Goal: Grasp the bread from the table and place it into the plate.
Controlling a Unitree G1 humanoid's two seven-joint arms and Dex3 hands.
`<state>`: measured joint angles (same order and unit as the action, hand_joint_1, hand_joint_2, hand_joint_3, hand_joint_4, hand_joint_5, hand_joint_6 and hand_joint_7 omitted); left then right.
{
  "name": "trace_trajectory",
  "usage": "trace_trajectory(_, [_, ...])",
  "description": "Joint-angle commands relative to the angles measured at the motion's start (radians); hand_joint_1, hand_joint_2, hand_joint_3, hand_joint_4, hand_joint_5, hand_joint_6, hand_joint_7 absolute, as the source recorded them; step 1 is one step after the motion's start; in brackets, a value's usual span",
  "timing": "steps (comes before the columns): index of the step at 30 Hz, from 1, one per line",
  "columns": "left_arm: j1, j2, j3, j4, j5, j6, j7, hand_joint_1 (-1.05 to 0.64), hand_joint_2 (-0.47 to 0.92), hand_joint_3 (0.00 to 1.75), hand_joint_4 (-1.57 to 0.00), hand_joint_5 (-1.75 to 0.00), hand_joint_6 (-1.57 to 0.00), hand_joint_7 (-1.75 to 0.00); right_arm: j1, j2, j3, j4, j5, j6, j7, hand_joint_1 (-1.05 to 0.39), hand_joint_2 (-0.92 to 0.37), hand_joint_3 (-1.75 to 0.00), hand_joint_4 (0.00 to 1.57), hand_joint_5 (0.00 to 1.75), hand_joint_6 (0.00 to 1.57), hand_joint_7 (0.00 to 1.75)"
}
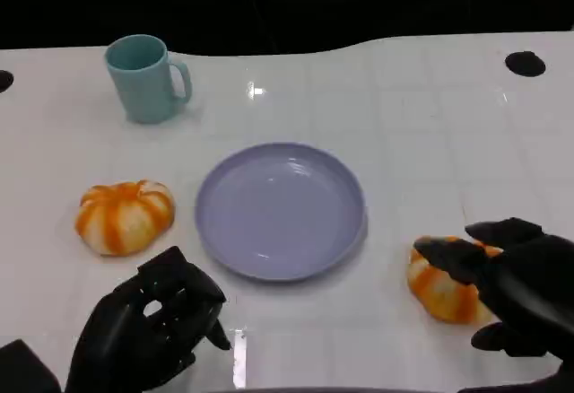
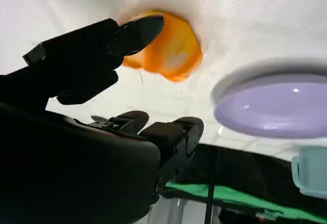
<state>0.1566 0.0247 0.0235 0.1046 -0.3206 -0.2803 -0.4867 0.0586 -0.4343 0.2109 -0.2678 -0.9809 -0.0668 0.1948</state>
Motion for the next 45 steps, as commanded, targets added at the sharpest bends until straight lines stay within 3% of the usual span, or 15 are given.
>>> trace_trajectory(1, [0.004, 0.007, 0.004, 0.007, -0.001, -0.019, -0.008, -0.56, 0.92, 0.30, -0.60, -1.75, -0.57, -1.45, -0.033, 0.003, 0.028, 0.058, -0.022, 0.025, -0.026, -0.47, -0.79, -0.01, 0.24, 0.17, 0.35, 0.00])
trace_trajectory(8, [0.004, 0.009, 0.005, 0.008, -0.009, -0.016, -0.010, -0.55, 0.92, 0.31, -0.60, -1.75, -0.57, -1.44, -0.084, 0.022, 0.072, 0.148, -0.027, 0.076, -0.038, -0.48, -0.84, -0.02, 0.26, 0.17, 0.35, 0.00])
trace_trajectory(21, [0.006, 0.009, 0.004, 0.002, 0.004, -0.021, 0.001, -0.57, 0.92, 0.31, -0.61, -1.75, -0.58, -1.43, -0.257, 0.070, 0.169, 0.484, -0.030, 0.154, -0.139, -0.53, -0.92, -0.02, 0.31, 0.13, 0.34, 0.00])
trace_trajectory(25, [0.008, 0.009, 0.004, -0.004, -0.007, -0.011, -0.003, -0.57, 0.92, 0.30, -0.62, -1.75, -0.59, -1.43, -0.299, 0.087, 0.194, 0.583, -0.018, 0.140, -0.220, -0.53, -0.92, -0.01, 0.40, 0.16, 0.42, 0.03])
trace_trajectory(28, [0.008, 0.009, 0.003, -0.005, -0.002, -0.016, -0.001, -0.57, 0.92, 0.30, -0.63, -1.75, -0.59, -1.42, -0.323, 0.106, 0.183, 0.652, 0.045, 0.085, -0.305, -0.48, -0.92, 0.00, 0.67, 0.25, 0.60, 0.08])
trace_trajectory(30, [0.009, 0.009, 0.002, -0.008, 0.001, -0.015, 0.001, -0.57, 0.92, 0.31, -0.62, -1.75, -0.59, -1.42, -0.337, 0.116, 0.165, 0.699, 0.105, 0.020, -0.374, -0.34, -0.87, 0.00, 0.89, 0.54, 0.90, 0.09])
trace_trajectory(32, [0.011, 0.009, 0.001, -0.012, 0.005, -0.012, 0.008, -0.58, 0.92, 0.30, -0.62, -1.75, -0.59, -1.42, -0.360, 0.112, 0.168, 0.757, 0.131, -0.054, -0.454, -0.17, -0.87, 0.00, 0.89, 1.39, 1.21, 0.14])
trace_trajectory(33, [0.011, 0.008, 0.001, -0.013, 0.008, -0.011, 0.011, -0.58, 0.92, 0.30, -0.62, -1.75, -0.59, -1.42, -0.374, 0.111, 0.174, 0.787, 0.134, -0.075, -0.486, -0.14, -0.87, -0.01, 0.89, 1.56, 1.27, 0.15])
trace_trajectory(34, [0.012, 0.008, 0.001, -0.014, 0.010, -0.013, 0.013, -0.58, 0.92, 0.30, -0.62, -1.75, -0.59, -1.42, -0.388, 0.110, 0.181, 0.817, 0.133, -0.092, -0.519, -0.11, -0.89, -0.03, 0.90, 1.65, 1.27, 0.36])
trace_trajectory(35, [0.012, 0.008, 0.001, -0.014, 0.011, -0.013, 0.013, -0.58, 0.92, 0.30, -0.62, -1.75, -0.59, -1.42, -0.401, 0.110, 0.186, 0.845, 0.133, -0.104, -0.545, -0.10, -0.89, -0.06, 0.90, 1.71, 1.06, 0.90])
trace_trajectory(37, [0.013, 0.006, 0.001, -0.016, 0.007, -0.009, 0.012, -0.58, 0.92, 0.30, -0.62, -1.75, -0.59, -1.41, -0.429, 0.113, 0.193, 0.903, 0.136, -0.133, -0.593, -0.09, -0.87, -0.16, 0.90, 1.74, 0.83, 1.41])
trace_trajectory(38, [0.013, 0.006, 0.001, -0.016, 0.006, -0.007, 0.011, -0.58, 0.92, 0.29, -0.62, -1.75, -0.59, -1.41, -0.440, 0.114, 0.195, 0.924, 0.139, -0.144, -0.609, -0.10, -0.77, -0.39, 0.90, 1.74, 0.76, 1.56])
trace_trajectory(39, [0.014, 0.006, 0.001, -0.017, 0.006, -0.006, 0.012, -0.58, 0.92, 0.29, -0.62, -1.75, -0.60, -1.41, -0.450, 0.115, 0.196, 0.941, 0.142, -0.152, -0.622, -0.10, -0.63, -0.69, 0.91, 1.74, 0.73, 1.62])
trace_trajectory(40, [0.014, 0.006, 0.001, -0.017, 0.007, -0.006, 0.012, -0.58, 0.92, 0.29, -0.62, -1.75, -0.60, -1.41, -0.458, 0.116, 0.197, 0.955, 0.145, -0.159, -0.634, -0.10, -0.57, -0.82, 0.91, 1.75, 0.73, 1.63])
trace_trajectory(45, [0.013, 0.005, 0.001, -0.007, 0.002, -0.014, 0.002, -0.57, 0.92, 0.29, -0.61, -1.75, -0.60, -1.40, -0.496, 0.123, 0.205, 1.031, 0.144, -0.223, -0.765, -0.11, -0.46, -1.04, 0.91, 1.75, 0.81, 1.51])
